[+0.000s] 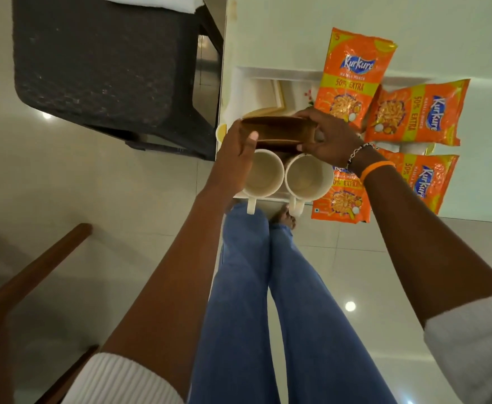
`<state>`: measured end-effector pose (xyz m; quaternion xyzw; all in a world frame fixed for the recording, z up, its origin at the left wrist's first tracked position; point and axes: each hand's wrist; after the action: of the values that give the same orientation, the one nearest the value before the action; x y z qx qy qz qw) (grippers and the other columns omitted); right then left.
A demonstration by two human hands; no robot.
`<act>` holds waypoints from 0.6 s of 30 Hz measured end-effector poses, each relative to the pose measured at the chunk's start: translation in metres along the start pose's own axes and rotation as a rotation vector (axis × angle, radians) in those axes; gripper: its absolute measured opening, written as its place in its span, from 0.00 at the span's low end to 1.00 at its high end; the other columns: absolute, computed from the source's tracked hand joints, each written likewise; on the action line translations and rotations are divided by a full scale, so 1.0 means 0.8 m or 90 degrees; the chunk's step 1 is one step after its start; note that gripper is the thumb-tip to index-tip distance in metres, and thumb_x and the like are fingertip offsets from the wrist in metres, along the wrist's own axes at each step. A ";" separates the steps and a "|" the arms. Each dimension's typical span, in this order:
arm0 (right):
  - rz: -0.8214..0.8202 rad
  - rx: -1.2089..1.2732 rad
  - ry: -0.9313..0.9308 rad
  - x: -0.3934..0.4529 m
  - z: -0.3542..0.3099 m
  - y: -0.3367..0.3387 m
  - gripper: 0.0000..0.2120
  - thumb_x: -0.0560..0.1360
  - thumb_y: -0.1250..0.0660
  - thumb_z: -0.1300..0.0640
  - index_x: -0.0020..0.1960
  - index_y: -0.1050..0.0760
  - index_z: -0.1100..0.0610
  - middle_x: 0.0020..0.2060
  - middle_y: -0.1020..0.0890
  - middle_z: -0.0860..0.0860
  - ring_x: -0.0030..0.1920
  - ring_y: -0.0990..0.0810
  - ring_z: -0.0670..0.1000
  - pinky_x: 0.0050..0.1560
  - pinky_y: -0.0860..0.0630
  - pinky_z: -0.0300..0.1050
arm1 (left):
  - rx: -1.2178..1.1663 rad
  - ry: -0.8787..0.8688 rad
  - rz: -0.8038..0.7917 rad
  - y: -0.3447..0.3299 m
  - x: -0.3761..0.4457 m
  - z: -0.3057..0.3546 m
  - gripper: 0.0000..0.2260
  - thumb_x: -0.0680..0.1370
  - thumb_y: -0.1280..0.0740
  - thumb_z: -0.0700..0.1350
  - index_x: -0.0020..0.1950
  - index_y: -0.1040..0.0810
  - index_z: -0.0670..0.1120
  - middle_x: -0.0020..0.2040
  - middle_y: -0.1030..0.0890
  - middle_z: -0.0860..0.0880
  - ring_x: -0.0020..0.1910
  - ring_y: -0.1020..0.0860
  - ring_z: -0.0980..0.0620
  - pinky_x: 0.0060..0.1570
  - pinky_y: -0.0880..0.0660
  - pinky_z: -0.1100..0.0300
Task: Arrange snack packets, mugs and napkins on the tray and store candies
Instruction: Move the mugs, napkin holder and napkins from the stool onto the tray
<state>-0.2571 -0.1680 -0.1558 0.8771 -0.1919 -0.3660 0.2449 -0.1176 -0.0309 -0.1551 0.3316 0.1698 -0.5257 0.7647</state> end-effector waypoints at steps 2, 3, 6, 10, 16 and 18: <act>-0.025 0.003 -0.007 0.002 0.002 0.002 0.27 0.72 0.31 0.63 0.69 0.34 0.60 0.64 0.26 0.58 0.65 0.28 0.57 0.58 0.34 0.38 | 0.003 0.016 -0.005 -0.004 0.002 0.000 0.19 0.81 0.49 0.53 0.72 0.40 0.50 0.61 0.30 0.53 0.54 0.31 0.58 0.40 0.34 0.75; -0.031 0.002 -0.011 0.001 0.002 0.003 0.27 0.72 0.31 0.63 0.69 0.34 0.60 0.65 0.26 0.58 0.65 0.28 0.57 0.60 0.33 0.41 | 0.005 0.023 -0.016 -0.006 0.003 -0.001 0.19 0.81 0.49 0.54 0.71 0.40 0.50 0.60 0.29 0.53 0.54 0.31 0.58 0.42 0.35 0.73; -0.057 0.017 -0.020 0.001 -0.002 0.005 0.27 0.72 0.32 0.66 0.69 0.34 0.59 0.65 0.26 0.59 0.65 0.28 0.57 0.62 0.32 0.44 | 0.000 0.037 -0.032 -0.008 0.003 -0.001 0.20 0.81 0.49 0.54 0.72 0.40 0.50 0.62 0.29 0.50 0.54 0.32 0.58 0.46 0.36 0.69; -0.119 0.031 -0.038 0.005 -0.007 0.013 0.26 0.73 0.35 0.68 0.69 0.34 0.59 0.66 0.28 0.58 0.67 0.30 0.57 0.63 0.33 0.45 | -0.008 0.070 -0.011 0.004 0.004 0.000 0.22 0.82 0.50 0.54 0.74 0.43 0.49 0.72 0.33 0.47 0.67 0.32 0.49 0.57 0.35 0.65; 0.009 0.004 -0.005 0.039 -0.051 0.028 0.21 0.72 0.34 0.67 0.64 0.27 0.59 0.65 0.26 0.57 0.66 0.29 0.55 0.57 0.36 0.34 | -0.058 0.054 0.025 0.054 0.015 0.014 0.20 0.82 0.46 0.51 0.74 0.40 0.48 0.71 0.31 0.46 0.68 0.31 0.48 0.68 0.33 0.54; 0.022 0.037 0.018 0.064 -0.079 0.024 0.18 0.73 0.34 0.67 0.62 0.26 0.61 0.63 0.24 0.57 0.63 0.27 0.55 0.56 0.36 0.34 | -0.068 0.044 0.053 0.076 0.026 0.019 0.20 0.81 0.45 0.49 0.73 0.39 0.48 0.70 0.31 0.46 0.65 0.30 0.52 0.64 0.32 0.57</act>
<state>-0.1799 -0.1916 -0.1339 0.8856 -0.2138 -0.3433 0.2284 -0.0550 -0.0416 -0.1368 0.3149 0.2098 -0.4718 0.7964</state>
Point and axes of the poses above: each hand's wrist, its own x-axis towards the middle knuckle, its own y-axis out of the back of the hand, z = x × y
